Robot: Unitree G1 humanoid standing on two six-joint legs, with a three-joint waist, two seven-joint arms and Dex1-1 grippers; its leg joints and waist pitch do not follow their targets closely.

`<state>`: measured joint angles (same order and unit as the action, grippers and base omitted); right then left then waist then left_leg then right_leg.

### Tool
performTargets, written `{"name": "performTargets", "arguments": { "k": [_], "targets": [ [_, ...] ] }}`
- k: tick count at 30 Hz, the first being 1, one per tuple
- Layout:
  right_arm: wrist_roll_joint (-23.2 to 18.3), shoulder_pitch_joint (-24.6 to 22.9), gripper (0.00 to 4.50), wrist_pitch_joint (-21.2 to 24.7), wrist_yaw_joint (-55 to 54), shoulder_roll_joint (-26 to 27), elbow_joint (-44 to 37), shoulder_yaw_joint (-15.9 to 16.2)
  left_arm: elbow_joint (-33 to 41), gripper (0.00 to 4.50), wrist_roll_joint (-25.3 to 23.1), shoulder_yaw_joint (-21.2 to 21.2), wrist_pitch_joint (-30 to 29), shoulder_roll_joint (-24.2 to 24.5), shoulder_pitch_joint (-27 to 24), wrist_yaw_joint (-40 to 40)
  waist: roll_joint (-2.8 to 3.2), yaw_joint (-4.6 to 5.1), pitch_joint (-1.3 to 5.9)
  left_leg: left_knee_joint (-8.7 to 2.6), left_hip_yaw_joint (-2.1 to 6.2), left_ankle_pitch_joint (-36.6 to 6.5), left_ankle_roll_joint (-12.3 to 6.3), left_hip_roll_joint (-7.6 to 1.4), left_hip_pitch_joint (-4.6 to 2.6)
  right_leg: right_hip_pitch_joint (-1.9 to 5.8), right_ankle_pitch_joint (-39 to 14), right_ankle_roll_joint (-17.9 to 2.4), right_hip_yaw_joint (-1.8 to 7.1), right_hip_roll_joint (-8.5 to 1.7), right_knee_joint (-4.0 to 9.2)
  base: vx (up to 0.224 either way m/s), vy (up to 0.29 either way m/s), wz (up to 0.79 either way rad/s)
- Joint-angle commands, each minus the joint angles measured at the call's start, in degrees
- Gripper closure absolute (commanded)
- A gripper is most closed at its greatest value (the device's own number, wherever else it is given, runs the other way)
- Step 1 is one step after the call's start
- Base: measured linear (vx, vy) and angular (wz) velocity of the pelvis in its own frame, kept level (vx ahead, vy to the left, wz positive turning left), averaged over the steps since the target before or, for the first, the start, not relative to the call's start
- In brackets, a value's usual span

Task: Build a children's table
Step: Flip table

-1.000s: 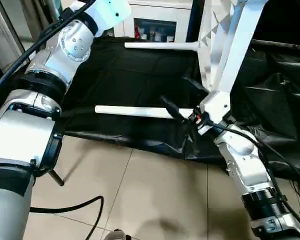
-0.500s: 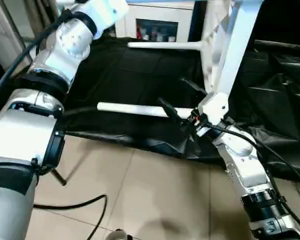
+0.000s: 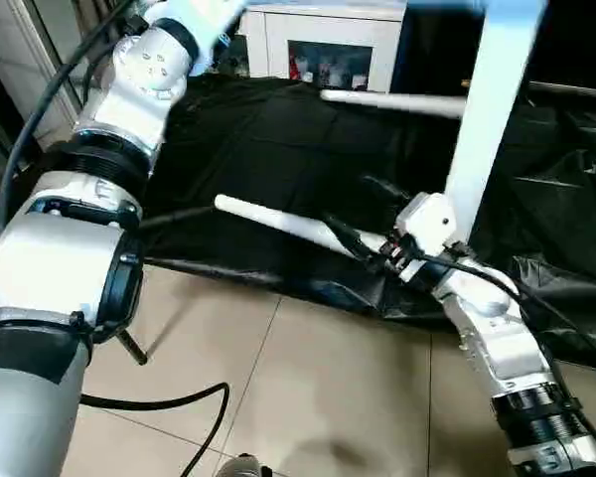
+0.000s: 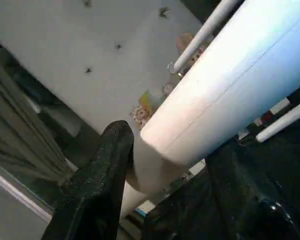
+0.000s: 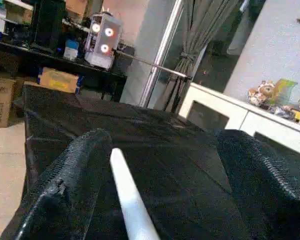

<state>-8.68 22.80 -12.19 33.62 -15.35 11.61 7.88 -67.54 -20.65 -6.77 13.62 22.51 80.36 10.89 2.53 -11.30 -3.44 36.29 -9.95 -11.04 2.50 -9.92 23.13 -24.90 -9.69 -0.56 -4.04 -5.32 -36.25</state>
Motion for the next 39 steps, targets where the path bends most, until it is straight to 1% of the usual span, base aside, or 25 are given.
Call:
{"name": "performTargets", "arguments": {
  "k": [1, 2, 3, 6, 7, 10, 11, 12, 13, 14, 15, 17, 19, 20, 21, 23, 24, 26, 30, 32, 33, 35, 37, 38, 39],
  "targets": [
    [0.9, 0.3, 0.76, 1.2, 0.3, -0.3, -0.2, 0.5, -0.8, 2.3, -0.7, -1.0, -0.9, 0.3, -1.7, -0.4, -1.15, 0.33, 4.69, -4.27, 1.43, -9.3, -3.18, -2.58, -0.76, 3.64, -11.6, -9.4, 2.42, -3.63, 4.21, 0.0, 0.0, 0.0],
    [1.0, 0.2, 0.76, 1.5, 0.3, -0.4, -0.2, 0.5, -0.6, 2.3, -2.0, -2.0, -0.4, 0.6, -1.8, -0.8, -1.2, 0.42, 4.61, -4.37, 1.52, -9.4, -2.97, -2.61, -0.65, 3.69, -11.7, -9.0, 2.38, -3.58, 4.19, 0.0, 0.0, 0.0],
    [1.3, 0.1, 0.76, 1.9, 0.1, -0.6, 0.0, 0.6, -0.4, 2.34, -3.3, -3.2, 0.2, 0.8, -2.0, -1.2, -1.17, 0.47, 4.66, -4.34, 1.44, -9.6, -2.81, -2.58, -0.75, 3.6, -12.1, -8.7, 2.43, -3.59, 4.23, 0.0, 0.0, 0.0],
    [2.1, -0.1, 0.76, 3.0, 0.1, -1.3, 0.1, 0.6, 0.1, 2.42, -4.9, -5.0, 1.3, 0.7, -2.2, -1.8, -1.28, 0.52, 4.69, -4.28, 1.41, -8.8, -2.76, -2.49, -0.7, 3.66, -11.0, -8.7, 2.4, -3.51, 4.17, 0.0, 0.0, 0.0],
    [2.0, -0.4, 0.76, 3.7, 0.6, -1.7, -0.2, 0.7, 0.2, 2.42, -5.2, -5.4, 1.4, 0.6, -2.4, -1.7, -1.13, 0.48, 4.7, -4.24, 1.4, -8.7, -2.79, -2.44, -0.72, 3.68, -11.0, -8.8, 2.4, -3.53, 4.17, 0.0, 0.0, 0.0],
    [-0.1, -1.6, 0.76, 7.0, 3.4, -3.0, -1.9, 0.8, 0.2, 2.54, -5.6, -5.9, 1.3, 0.4, -2.5, -1.8, -1.11, 0.43, 4.7, -4.18, 1.34, -9.1, -3.04, -2.49, -0.84, 3.64, -10.5, -9.3, 2.4, -3.48, 4.27, 0.0, 0.0, 0.0],
    [-1.9, -2.4, 0.76, 9.3, 5.9, -4.0, -3.3, 1.1, 0.1, 2.56, -5.8, -6.1, 1.4, 0.4, -2.5, -2.0, -1.12, 0.43, 4.7, -4.18, 1.34, -9.1, -3.19, -2.42, -0.81, 3.79, -10.4, -9.4, 2.37, -3.44, 4.23, 0.0, 0.0, 0.0],
    [-2.1, -2.5, 0.76, 9.7, 6.3, -4.2, -3.6, 1.2, 0.1, 2.56, -5.8, -6.2, 1.4, 0.4, -2.5, -2.0, -1.08, 0.18, 4.69, -4.17, 1.41, -9.2, -3.49, -2.58, -0.89, 3.79, -10.2, -9.5, 2.42, -3.49, 4.26, 0.0, 0.0, 0.0],
    [-3.4, -3.3, 0.76, 11.8, 8.6, -5.5, -4.9, 1.5, 0.0, 2.6, -5.8, -6.2, 1.3, 0.4, -2.6, -2.1, -0.77, 0.26, 4.76, -4.19, 1.47, -9.3, -3.4, -2.57, -0.75, 3.84, -9.7, -9.4, 2.37, -3.41, 4.21, 0.0, 0.0, 0.0],
    [-4.7, -4.1, 0.76, 14.2, 11.2, -7.1, -6.4, 2.1, -0.2, 2.6, -5.8, -6.4, 1.3, 0.4, -2.6, -2.2, -0.72, 0.23, 4.75, -4.16, 1.48, -9.6, -3.46, -2.52, -0.87, 3.89, -9.6, -9.6, 2.33, -3.35, 4.27, 0.0, 0.0, 0.0],
    [-5.0, -4.6, 0.76, 14.7, 12.5, -8.2, -7.0, 2.3, -0.2, 2.62, -5.8, -6.4, 1.3, 0.4, -2.6, -2.2, -0.63, 0.11, 4.72, -4.18, 1.54, -9.9, -3.49, -2.68, -0.93, 3.87, -9.4, -9.6, 2.38, -3.37, 4.3, 0.0, 0.0, 0.0],
    [-6.4, -5.1, 0.76, 17.1, 14.4, -9.7, -8.2, 2.1, -0.4, 2.62, -5.9, -6.4, 1.3, 0.4, -2.6, -2.5, -0.8, 0.16, 4.66, -4.2, 1.48, -10.4, -3.25, -2.53, -0.84, 3.96, -10.4, -9.4, 2.32, -3.41, 4.43, 0.0, 0.0, 0.0],
    [-6.0, -5.7, 0.76, 18.8, 16.6, -11.9, -9.1, 2.5, -0.4, 2.62, -5.2, -5.9, 0.9, 0.3, -2.7, -1.7, -1.01, 0.11, 4.65, -4.19, 1.49, -10.4, -2.84, -2.51, -0.8, 3.93, -12.4, -8.8, 2.26, -3.47, 4.6, 0.0, 0.0, 0.0],
    [-5.8, -5.9, 0.76, 19.5, 17.4, -12.8, -9.5, 2.7, -0.4, 2.09, -4.9, -5.7, 0.8, 0.3, -2.7, -1.5, -1.02, 0.14, 4.59, -4.2, 1.49, -10.5, -2.8, -2.48, -0.8, 3.91, -12.8, -8.7, 2.26, -3.45, 4.65, 0.0, 0.0, 0.0],
    [-5.6, -6.2, 0.76, 20.4, 18.4, -13.8, -9.9, 2.9, -0.4, 1.96, -4.7, -5.6, 0.7, 0.2, -2.7, -1.3, -1.19, 0.02, 4.59, -4.11, 1.44, -10.1, -2.77, -2.43, -0.79, 3.95, -13.2, -8.5, 2.28, -3.46, 4.73, 0.0, 0.0, 0.0],
    [-4.8, -6.4, 0.76, 22.3, 19.2, -15.5, -10.2, 3.3, -0.4, 1.89, -5.0, -5.8, 0.7, 0.2, -2.6, -1.6, -1.23, -0.04, 4.55, -4.15, 1.48, -10.1, -2.82, -2.42, -0.71, 3.93, -14.3, -8.3, 2.22, -3.57, 4.8, 0.0, 0.0, 0.0],
    [-3.8, -6.4, 0.76, 23.5, 19.4, -16.6, -10.0, 3.7, -0.3, 1.75, -5.3, -6.1, 0.8, 0.3, -2.6, -2.0, -1.39, 0.02, 4.54, -4.13, 1.48, -10.1, -2.79, -2.42, -0.69, 3.9, -14.7, -8.0, 2.18, -3.45, 4.89, 0.0, 0.0, 0.0],
    [-1.9, -6.2, 0.76, 26.0, 19.7, -18.9, -9.3, 4.5, -0.3, 1.52, -5.5, -6.3, 0.8, 0.3, -2.5, -2.5, -1.39, 0.04, 4.53, -4.12, 1.53, -9.7, -2.63, -2.41, -0.63, 3.9, -14.9, -7.7, 2.15, -3.39, 4.83, 0.0, 0.0, 0.0],
    [1.2, -5.3, 0.76, 27.6, 19.1, -21.4, -6.8, 4.9, -0.4, 1.18, -6.4, -6.8, 0.8, 0.5, -2.3, -3.3, -1.55, 0.09, 4.52, -4.01, 1.46, -9.5, -2.46, -2.31, -0.65, 3.82, -16.0, -7.1, 2.12, -3.38, 4.95, 0.0, 0.0, 0.0],
    [2.1, -5.0, 0.76, 27.4, 18.5, -21.7, -6.1, 4.8, -0.5, 1.04, -6.4, -6.9, 0.8, 0.5, -2.3, -3.3, -1.6, 0.12, 4.5, -3.97, 1.41, -9.6, -2.49, -2.26, -0.62, 3.79, -16.1, -7.3, 2.14, -3.44, 5.03, 0.0, 0.0, 0.0],
    [3.0, -4.6, 0.76, 28.6, 18.0, -22.6, -5.7, 4.5, -0.4, 1.04, -6.5, -7.2, 0.8, 0.7, -2.3, -3.5, -1.65, 0.08, 4.51, -3.99, 1.41, -9.4, -2.49, -2.26, -0.58, 3.79, -16.0, -7.3, 2.1, -3.38, 4.96, 0.0, 0.0, 0.0],
    [4.0, -4.0, 0.76, 28.9, 17.3, -23.8, -4.4, 4.1, -0.4, 1.04, -6.6, -7.5, 0.9, 0.8, -2.3, -3.4, -1.58, 0.08, 4.56, -3.95, 1.47, -9.2, -2.56, -2.31, -0.67, 3.79, -15.8, -7.4, 2.08, -3.36, 4.9, 0.0, 0.0, 0.0],
    [5.3, -3.3, 0.76, 27.7, 16.3, -24.2, -2.5, 3.9, -0.2, 1.04, -6.6, -7.7, 1.1, 0.7, -2.3, -3.0, -1.52, 0.2, 4.46, -3.98, 1.4, -9.6, -2.47, -2.35, -0.72, 3.65, -15.9, -7.9, 2.11, -3.4, 5.01, 0.0, 0.0, 0.0],
    [5.9, -3.1, 0.76, 27.3, 15.9, -24.2, -1.9, 3.9, -0.1, 1.04, -6.6, -7.7, 1.2, 0.7, -2.3, -2.8, -1.34, 0.17, 4.44, -4.0, 1.41, -10.0, -2.26, -2.35, -0.75, 3.61, -16.4, -7.8, 2.09, -3.4, 5.08, 0.0, 0.0, 0.0],
    [6.9, -2.4, 0.76, 25.6, 14.7, -24.0, -0.1, 3.7, 0.0, 1.04, -6.4, -7.6, 1.5, 0.6, -2.4, -2.2, -1.48, 0.26, 4.46, -3.97, 1.34, -10.4, -2.1, -2.25, -0.81, 3.63, -16.9, -7.7, 2.1, -3.38, 5.18, 0.0, 0.0, 0.0]
  ]
}}
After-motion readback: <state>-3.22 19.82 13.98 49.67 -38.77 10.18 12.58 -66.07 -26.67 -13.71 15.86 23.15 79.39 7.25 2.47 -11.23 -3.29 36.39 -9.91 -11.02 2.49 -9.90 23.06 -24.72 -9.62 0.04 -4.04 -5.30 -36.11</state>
